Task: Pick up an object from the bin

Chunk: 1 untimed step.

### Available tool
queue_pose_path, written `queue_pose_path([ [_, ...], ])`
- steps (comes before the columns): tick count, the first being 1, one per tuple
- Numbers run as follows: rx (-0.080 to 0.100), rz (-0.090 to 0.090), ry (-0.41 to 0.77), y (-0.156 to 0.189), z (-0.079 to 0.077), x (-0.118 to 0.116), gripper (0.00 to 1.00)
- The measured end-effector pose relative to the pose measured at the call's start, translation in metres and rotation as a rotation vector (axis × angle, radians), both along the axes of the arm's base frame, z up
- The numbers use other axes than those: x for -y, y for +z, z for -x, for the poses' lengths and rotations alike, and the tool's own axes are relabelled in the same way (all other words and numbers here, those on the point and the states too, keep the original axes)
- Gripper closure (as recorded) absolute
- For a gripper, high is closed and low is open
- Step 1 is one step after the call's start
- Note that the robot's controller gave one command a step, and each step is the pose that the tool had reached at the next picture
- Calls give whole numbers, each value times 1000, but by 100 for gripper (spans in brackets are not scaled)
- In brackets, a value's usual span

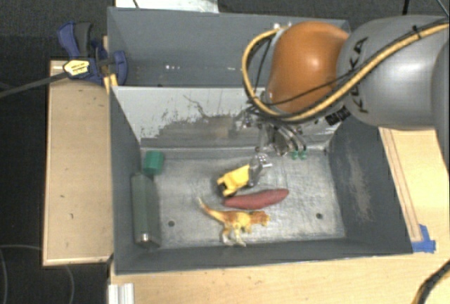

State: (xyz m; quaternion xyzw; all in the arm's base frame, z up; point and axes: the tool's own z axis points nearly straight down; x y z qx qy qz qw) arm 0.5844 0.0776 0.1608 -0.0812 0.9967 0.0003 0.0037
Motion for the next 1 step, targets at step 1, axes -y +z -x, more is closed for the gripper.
queue_pose_path([
  [1, -5, 1, 207, -21, 3, -5, 0],
])
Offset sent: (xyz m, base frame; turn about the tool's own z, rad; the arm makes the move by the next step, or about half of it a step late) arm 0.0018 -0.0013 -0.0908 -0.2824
